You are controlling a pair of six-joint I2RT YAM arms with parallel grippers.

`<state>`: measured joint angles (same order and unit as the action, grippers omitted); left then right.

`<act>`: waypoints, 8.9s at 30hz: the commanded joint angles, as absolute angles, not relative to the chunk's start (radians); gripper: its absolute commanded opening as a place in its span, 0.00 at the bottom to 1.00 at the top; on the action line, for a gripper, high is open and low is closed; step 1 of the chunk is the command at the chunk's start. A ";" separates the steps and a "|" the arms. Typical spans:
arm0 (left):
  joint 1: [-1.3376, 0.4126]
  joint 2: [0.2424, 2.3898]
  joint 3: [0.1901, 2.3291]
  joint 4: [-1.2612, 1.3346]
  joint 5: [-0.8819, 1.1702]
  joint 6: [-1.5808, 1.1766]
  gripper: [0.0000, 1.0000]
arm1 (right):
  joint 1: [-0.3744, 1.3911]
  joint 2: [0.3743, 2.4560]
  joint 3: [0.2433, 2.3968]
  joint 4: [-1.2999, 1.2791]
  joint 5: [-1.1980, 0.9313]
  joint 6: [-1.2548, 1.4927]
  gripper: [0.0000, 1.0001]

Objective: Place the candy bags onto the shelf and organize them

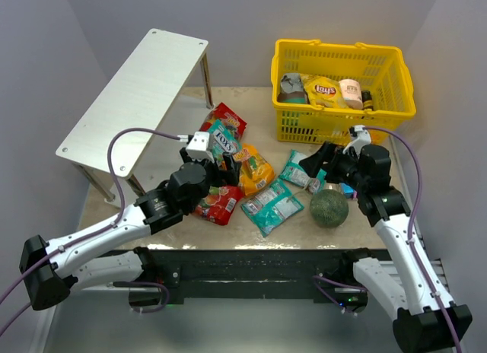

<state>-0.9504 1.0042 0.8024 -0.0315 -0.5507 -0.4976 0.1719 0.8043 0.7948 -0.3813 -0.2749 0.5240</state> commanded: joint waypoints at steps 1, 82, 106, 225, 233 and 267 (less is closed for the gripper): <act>-0.945 1.014 0.825 -0.089 -0.579 -0.508 1.00 | 0.179 0.810 0.781 -0.342 -0.417 0.485 0.99; -0.965 0.497 0.946 -0.025 0.035 -0.282 0.99 | 0.946 1.361 1.020 0.307 -0.055 1.054 0.00; -0.963 0.416 0.999 -0.083 -0.216 -0.245 0.99 | 1.022 1.667 1.311 0.494 -0.158 0.991 0.00; -0.965 0.739 0.790 -0.120 -0.127 -0.376 0.99 | 0.683 1.448 0.813 -0.005 0.235 1.117 0.78; -0.965 0.690 0.787 -0.147 -0.144 -0.388 0.99 | 0.684 1.594 0.851 0.091 0.170 1.172 0.73; -0.965 0.687 0.807 -0.167 -0.209 -0.385 0.99 | 0.683 1.075 0.894 0.019 -0.059 0.684 0.00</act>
<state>-0.9592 0.7071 0.7883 -0.1768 -0.1802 -0.3828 0.6785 1.1080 0.8059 -0.2329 0.1791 0.8356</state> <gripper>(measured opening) 0.988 0.014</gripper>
